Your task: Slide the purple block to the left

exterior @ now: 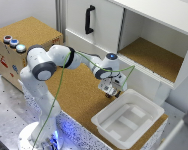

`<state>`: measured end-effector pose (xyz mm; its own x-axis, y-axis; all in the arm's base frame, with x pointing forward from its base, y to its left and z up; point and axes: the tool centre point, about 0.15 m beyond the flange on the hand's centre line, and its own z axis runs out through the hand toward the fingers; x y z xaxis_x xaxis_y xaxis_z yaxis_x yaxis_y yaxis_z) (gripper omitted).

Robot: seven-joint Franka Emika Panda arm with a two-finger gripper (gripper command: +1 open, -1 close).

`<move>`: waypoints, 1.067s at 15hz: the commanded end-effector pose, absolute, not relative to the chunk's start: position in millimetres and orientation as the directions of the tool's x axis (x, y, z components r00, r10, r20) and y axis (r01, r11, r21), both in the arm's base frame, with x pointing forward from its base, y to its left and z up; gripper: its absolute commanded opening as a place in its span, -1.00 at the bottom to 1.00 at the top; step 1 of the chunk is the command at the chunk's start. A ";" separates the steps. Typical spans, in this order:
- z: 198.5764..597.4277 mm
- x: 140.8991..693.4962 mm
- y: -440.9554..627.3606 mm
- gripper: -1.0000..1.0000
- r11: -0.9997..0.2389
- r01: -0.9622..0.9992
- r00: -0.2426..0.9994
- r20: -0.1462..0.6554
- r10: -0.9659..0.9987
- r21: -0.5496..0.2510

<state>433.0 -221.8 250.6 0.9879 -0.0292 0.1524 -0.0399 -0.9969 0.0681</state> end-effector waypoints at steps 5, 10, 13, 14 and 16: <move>213.4 448.3 -222.8 -1.00 -0.998 -0.059 0.996 0.069 -0.057 0.013; 208.5 448.1 -201.6 -1.00 -0.999 -0.051 0.997 0.049 -0.051 0.004; 206.8 448.6 -183.8 -1.00 -0.999 -0.048 0.998 0.047 -0.047 0.009; 206.9 451.6 -179.8 -1.00 -0.998 -0.056 0.997 0.052 -0.055 0.007; 209.5 456.3 -170.3 -1.00 -0.998 -0.063 0.996 0.058 -0.062 0.006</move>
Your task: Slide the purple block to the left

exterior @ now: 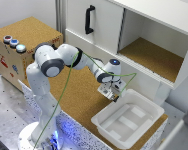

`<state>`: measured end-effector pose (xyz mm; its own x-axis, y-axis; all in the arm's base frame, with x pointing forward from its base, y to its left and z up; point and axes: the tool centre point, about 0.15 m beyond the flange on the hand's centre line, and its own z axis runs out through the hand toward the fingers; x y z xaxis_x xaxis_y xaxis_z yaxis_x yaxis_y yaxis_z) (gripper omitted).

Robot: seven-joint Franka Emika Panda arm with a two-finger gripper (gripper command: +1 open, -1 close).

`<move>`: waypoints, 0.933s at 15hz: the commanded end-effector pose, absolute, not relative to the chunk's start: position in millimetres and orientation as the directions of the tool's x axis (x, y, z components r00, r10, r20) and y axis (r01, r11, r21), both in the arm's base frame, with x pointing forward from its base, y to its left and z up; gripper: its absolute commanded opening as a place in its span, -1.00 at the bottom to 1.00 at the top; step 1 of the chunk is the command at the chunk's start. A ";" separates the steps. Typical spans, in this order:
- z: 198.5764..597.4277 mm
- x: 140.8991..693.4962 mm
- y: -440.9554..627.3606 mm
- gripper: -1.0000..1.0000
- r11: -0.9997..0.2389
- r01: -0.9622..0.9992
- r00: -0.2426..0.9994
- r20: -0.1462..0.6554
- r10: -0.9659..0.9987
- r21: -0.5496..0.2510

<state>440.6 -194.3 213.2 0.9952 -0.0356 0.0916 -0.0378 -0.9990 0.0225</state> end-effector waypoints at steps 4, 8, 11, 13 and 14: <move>205.1 451.9 -149.5 -1.00 -0.998 -0.061 0.998 0.033 -0.061 0.011; 212.9 458.4 -128.5 -1.00 -0.996 -0.084 0.995 0.055 -0.083 0.007; 210.8 458.2 -110.5 -1.00 -0.997 -0.073 0.996 0.043 -0.073 0.009; 209.3 457.1 -103.0 -1.00 -0.997 -0.076 0.997 0.035 -0.076 0.013; 210.0 458.3 -99.3 -1.00 -0.997 -0.080 0.996 0.036 -0.079 0.014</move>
<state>455.2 -124.9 209.3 0.9965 -0.0576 0.0609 -0.0577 -0.9983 -0.0015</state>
